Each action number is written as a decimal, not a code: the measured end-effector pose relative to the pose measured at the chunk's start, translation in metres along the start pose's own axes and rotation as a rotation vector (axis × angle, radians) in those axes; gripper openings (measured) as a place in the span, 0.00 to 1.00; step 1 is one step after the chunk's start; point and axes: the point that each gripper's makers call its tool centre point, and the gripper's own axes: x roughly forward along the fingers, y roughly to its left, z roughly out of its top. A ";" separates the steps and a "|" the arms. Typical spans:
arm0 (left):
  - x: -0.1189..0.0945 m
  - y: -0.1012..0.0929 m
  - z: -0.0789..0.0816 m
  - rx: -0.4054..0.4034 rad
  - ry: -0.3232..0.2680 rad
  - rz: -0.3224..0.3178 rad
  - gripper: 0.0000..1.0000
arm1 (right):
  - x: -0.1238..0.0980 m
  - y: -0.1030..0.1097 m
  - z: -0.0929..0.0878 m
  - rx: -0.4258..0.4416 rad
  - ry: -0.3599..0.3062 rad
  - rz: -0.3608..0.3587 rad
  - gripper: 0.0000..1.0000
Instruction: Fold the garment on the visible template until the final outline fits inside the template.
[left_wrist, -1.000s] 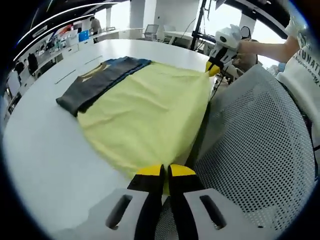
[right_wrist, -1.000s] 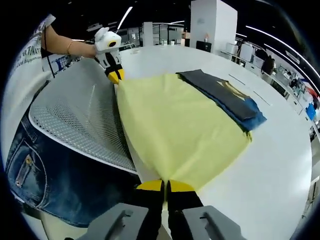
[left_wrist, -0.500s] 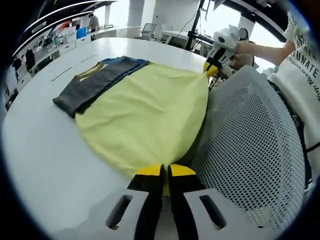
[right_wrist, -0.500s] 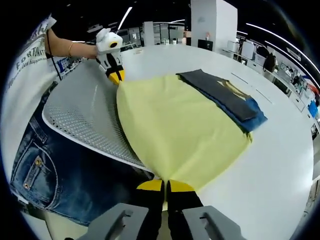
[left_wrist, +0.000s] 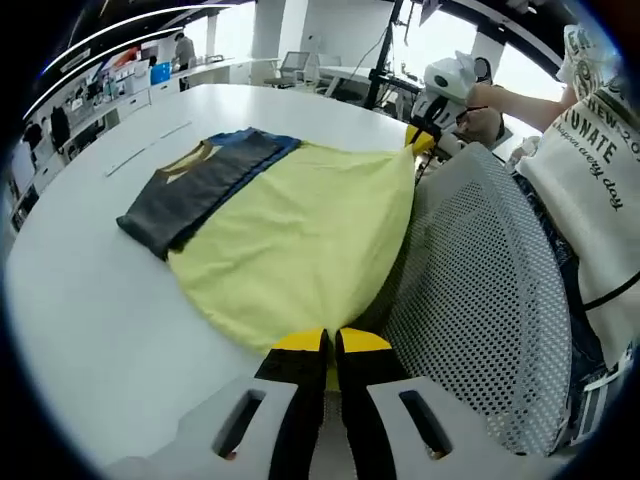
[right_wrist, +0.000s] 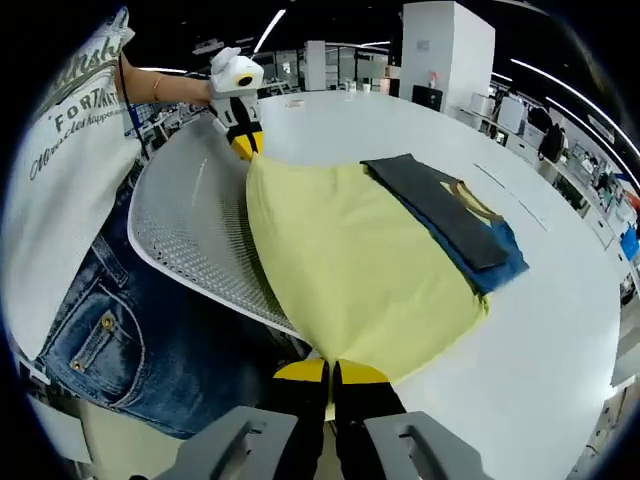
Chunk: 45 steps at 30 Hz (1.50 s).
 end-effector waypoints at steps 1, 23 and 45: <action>-0.002 0.002 0.003 0.004 -0.005 0.004 0.00 | -0.003 -0.003 0.004 -0.013 -0.004 -0.007 0.00; -0.028 0.062 0.076 0.150 -0.069 0.107 0.00 | -0.027 -0.073 0.056 -0.131 -0.047 -0.196 0.00; -0.036 0.138 0.141 0.259 -0.082 0.167 0.00 | -0.039 -0.154 0.106 -0.238 -0.071 -0.352 0.00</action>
